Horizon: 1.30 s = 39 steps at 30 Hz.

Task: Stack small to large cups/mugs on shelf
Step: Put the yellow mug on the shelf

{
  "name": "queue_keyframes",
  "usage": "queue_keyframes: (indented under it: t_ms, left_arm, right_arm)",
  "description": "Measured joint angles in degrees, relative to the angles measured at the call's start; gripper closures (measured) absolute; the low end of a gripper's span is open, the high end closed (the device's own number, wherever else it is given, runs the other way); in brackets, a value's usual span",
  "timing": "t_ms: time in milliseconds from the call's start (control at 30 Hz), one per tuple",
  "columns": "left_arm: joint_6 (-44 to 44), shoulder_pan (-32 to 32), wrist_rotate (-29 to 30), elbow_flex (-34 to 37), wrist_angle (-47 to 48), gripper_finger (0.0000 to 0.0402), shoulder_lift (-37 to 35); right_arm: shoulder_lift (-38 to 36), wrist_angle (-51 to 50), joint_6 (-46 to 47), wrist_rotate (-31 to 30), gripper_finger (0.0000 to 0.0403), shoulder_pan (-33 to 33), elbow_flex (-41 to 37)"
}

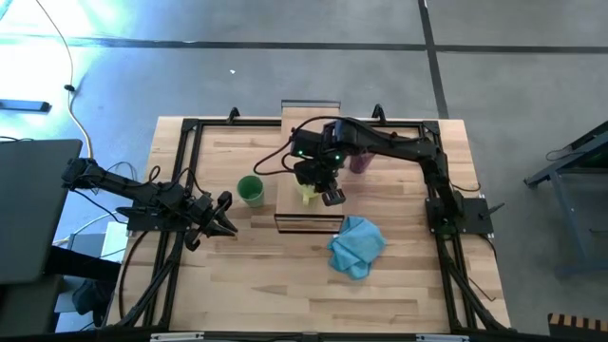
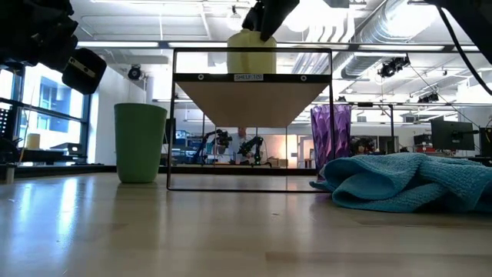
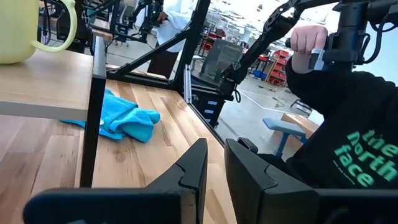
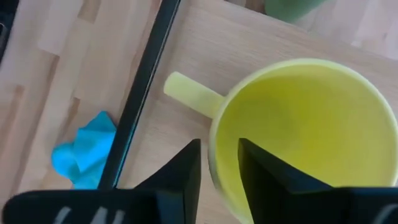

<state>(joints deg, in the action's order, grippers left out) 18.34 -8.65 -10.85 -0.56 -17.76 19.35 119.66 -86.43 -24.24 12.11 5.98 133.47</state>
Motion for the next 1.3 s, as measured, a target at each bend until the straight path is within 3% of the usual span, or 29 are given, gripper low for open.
queue_keyframes:
  t_ms: [433,733,1300]
  left_arm:
    - [0.01,-0.01,0.00,0.00,0.00,0.0355,0.00]
    - [0.01,0.01,0.00,0.00,-0.02,0.0355,0.00]
    - [-0.02,-0.02,0.00,0.00,-0.02,0.0355,0.00]
  right_arm:
    - [0.00,0.10,3.90,5.13,0.0272,0.45,0.04]
    - [-0.02,1.05,6.88,5.46,0.0267,1.20,0.07]
    - [-0.07,7.93,21.94,6.17,0.0267,2.14,0.07]
